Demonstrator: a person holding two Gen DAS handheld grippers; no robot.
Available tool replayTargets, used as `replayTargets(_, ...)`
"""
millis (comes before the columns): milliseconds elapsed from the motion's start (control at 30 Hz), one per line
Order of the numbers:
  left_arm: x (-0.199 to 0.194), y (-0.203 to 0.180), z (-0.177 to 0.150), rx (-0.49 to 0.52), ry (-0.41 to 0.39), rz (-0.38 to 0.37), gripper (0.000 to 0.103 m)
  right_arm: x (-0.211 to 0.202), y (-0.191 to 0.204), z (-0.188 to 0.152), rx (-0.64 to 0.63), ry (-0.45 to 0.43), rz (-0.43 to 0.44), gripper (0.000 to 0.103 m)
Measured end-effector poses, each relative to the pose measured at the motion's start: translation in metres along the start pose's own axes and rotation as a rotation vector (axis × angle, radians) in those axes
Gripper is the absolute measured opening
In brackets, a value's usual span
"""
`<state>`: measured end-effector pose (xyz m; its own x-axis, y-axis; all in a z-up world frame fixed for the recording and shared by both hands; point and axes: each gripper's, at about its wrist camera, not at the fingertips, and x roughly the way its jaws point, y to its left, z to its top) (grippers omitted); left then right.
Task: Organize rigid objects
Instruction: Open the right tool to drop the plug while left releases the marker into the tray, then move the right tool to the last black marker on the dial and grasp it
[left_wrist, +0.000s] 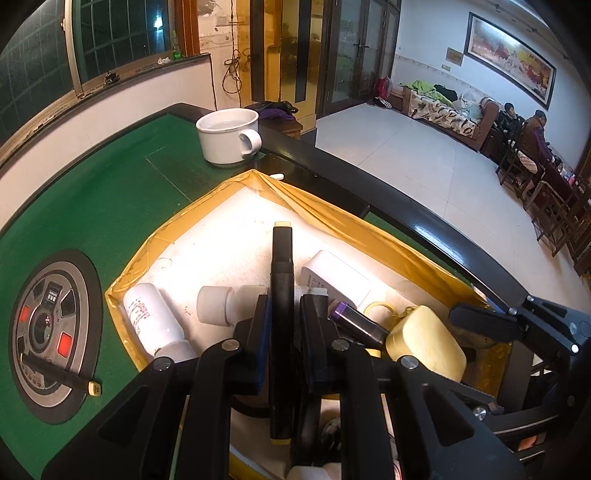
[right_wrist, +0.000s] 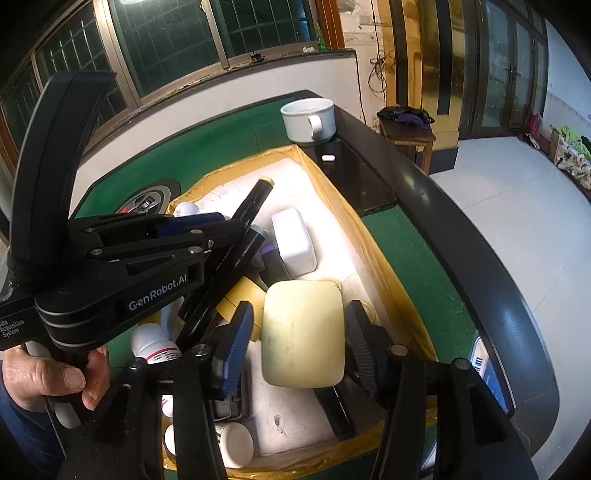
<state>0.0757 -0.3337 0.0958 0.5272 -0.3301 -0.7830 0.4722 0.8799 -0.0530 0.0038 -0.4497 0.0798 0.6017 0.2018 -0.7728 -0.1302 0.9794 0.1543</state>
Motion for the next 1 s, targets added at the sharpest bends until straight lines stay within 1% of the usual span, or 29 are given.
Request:
replayTargets(67,-0.001,0.001,-0.001,-0.009,0.007,-0.009,0.013,-0.005,0.001,0.000,-0.003,-0.014,-0.005,0.054)
replayTargets(167,-0.008,0.006,-0.004,-0.033,-0.006,-0.019,0.013,-0.014,0.002,0.001,0.002,-0.031,0.002,0.054)
replayTargets(300,-0.027,0.020,-0.010,-0.073,-0.044,-0.030,0.013,-0.028,0.006,0.001,0.007,-0.059,-0.001,0.054)
replayTargets(367,-0.037,0.031,-0.015,-0.100,-0.065,-0.032,0.013,-0.035,0.012,0.002,-0.011,-0.078,-0.008,0.054)
replayTargets(500,-0.057,0.059,-0.034,-0.166,-0.089,-0.015,0.013,-0.040,0.031,0.005,-0.057,-0.083,0.043,0.054)
replayTargets(600,-0.073,0.088,-0.057,-0.202,-0.102,0.025,0.013,-0.037,0.054,0.008,-0.103,-0.066,0.094,0.054)
replayTargets(700,-0.089,0.127,-0.086,-0.269,-0.093,0.089,0.013,-0.032,0.078,0.010,-0.152,-0.041,0.138,0.054)
replayTargets(767,-0.103,0.160,-0.109,-0.337,-0.098,0.142,0.013,-0.024,0.099,0.014,-0.206,0.000,0.172,0.054)
replayTargets(833,-0.114,0.185,-0.128,-0.396,-0.117,0.198,0.013,-0.010,0.124,0.023,-0.265,0.064,0.239,0.053)
replayTargets(867,-0.121,0.203,-0.141,-0.433,-0.138,0.245,0.013,-0.003,0.136,0.029,-0.287,0.088,0.259,0.053)
replayTargets(933,-0.127,0.224,-0.157,-0.485,-0.157,0.297,0.013,0.014,0.162,0.042,-0.343,0.132,0.269,0.053)
replayTargets(1000,-0.126,0.235,-0.165,-0.497,-0.159,0.328,0.013,0.034,0.192,0.051,-0.410,0.178,0.276,0.053)
